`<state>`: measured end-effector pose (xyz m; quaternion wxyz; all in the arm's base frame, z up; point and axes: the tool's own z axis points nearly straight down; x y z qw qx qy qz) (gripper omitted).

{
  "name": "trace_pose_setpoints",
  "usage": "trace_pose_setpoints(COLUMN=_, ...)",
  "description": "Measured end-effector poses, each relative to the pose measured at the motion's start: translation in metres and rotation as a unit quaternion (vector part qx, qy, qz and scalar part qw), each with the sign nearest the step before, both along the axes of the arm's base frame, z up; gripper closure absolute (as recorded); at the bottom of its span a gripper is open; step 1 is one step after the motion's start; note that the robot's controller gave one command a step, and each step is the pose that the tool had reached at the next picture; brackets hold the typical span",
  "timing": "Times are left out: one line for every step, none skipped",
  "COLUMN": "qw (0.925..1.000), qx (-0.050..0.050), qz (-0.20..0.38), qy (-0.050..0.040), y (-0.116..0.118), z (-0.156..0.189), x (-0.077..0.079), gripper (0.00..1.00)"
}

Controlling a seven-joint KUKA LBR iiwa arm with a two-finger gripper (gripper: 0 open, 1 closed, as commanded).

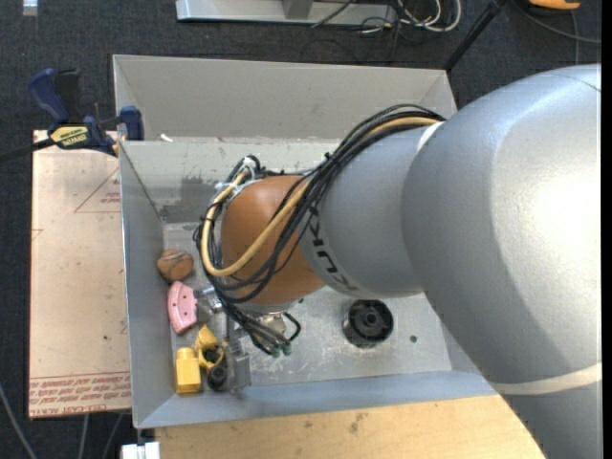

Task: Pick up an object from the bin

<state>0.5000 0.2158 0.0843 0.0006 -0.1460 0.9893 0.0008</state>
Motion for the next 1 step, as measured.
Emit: trace_pose_setpoints(qw=0.9494, qx=0.001, qz=0.314, qy=-0.0048, y=0.0115, z=-0.0099, x=-0.0088, gripper=1.00)
